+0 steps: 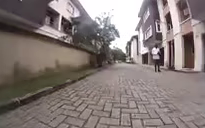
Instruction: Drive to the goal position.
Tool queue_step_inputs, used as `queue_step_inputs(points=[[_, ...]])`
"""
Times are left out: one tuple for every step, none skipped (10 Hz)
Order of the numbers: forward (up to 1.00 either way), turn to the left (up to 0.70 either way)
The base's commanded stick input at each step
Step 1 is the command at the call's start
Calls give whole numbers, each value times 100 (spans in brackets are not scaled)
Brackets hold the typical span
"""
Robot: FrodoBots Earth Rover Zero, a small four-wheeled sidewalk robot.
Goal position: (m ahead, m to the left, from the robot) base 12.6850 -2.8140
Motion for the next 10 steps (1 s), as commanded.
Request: queue_step_inputs(points=[[70,0],[70,0],[70,0],[70,0],[70,0],[70,0],[70,0],[70,0],[70,0],[70,0]])
